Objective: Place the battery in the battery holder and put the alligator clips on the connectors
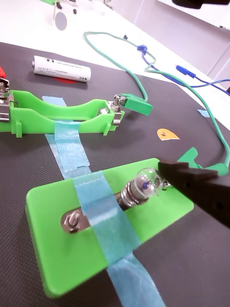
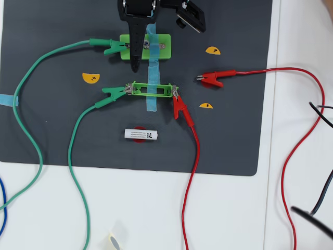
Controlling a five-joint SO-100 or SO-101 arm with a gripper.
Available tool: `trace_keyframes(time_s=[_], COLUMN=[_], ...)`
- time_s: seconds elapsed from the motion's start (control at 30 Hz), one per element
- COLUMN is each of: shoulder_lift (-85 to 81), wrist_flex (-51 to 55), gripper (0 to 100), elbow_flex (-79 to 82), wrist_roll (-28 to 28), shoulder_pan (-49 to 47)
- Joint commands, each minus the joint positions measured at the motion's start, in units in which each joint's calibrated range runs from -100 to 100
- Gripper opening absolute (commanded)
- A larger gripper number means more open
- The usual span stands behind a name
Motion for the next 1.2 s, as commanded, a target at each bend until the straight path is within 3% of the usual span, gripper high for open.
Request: trace_keyframes(time_s=[0.0, 0.2, 0.27, 0.4, 0.47, 0.57, 0.67, 0.9, 1.17], shoulder_lift=[-0.58, -0.07, 2.65, 27.84, 42.81, 77.94, 97.42, 107.89, 119.2], wrist_flex=[-0.76, -0.76, -5.31, -18.21, -18.21, -8.32, 3.37, 15.92, 15.57], gripper=[32, 32, 32, 32, 32, 32, 32, 27, 26], elbow_flex=[-0.06, -0.5, -5.15, -26.03, -38.13, -69.1, -89.71, -108.57, -112.61], wrist_roll=[0.16, 0.22, 0.94, 3.76, 3.81, 4.38, 6.26, 7.82, 6.78], shoulder_pan=[-0.79, -0.89, -1.9, -5.94, -7.65, -7.55, -7.25, -4.42, -2.5])
